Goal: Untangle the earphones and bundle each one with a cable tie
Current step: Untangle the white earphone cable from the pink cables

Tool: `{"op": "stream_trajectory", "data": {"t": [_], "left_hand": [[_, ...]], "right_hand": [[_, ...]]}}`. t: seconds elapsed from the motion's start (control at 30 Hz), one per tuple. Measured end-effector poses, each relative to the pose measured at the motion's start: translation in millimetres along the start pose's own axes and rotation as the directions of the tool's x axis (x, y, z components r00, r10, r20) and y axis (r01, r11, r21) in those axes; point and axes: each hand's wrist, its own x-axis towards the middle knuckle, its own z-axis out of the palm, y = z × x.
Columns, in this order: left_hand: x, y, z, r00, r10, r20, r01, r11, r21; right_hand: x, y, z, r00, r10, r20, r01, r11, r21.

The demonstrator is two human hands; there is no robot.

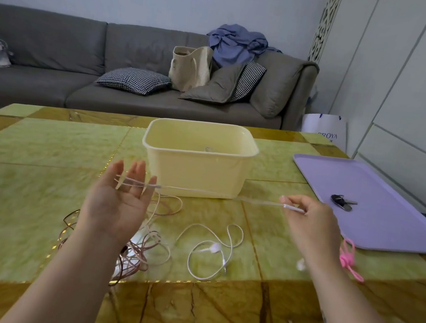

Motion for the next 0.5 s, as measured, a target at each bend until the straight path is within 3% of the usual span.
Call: {"op": "stream_trajectory", "data": {"t": [0.1,0.23,0.33,0.43,0.5], "left_hand": [[1.5,4.2,-1.9,0.998,-0.051,0.039,0.05,0.999,0.017],[-5.4,-3.8,5.4,0.975,-0.124,0.185,0.09,0.979,0.181],[-10.2,-12.2,8.5,0.942,-0.201,0.269,0.095,0.928,0.361],[-16.8,-21.0,7.6,0.886,-0.346,0.309,0.108,0.802,0.588],[-24.4,-26.2,7.5,0.845,-0.443,0.301,0.096,0.678,0.729]], "right_hand": [[1.6,3.1,-0.4,0.971,0.088,0.223,-0.092,0.996,0.009],[-4.8,0.2,-1.8,0.797,0.166,0.581,-0.205,0.979,0.002],[-11.1,-1.1,-2.8,0.622,0.102,0.776,-0.067,0.995,-0.077],[-19.0,-6.8,-4.2,0.456,0.035,0.889,0.05,0.997,-0.065],[-24.6,-13.2,-3.1,0.459,-0.056,0.887,0.062,0.998,0.031]]}}
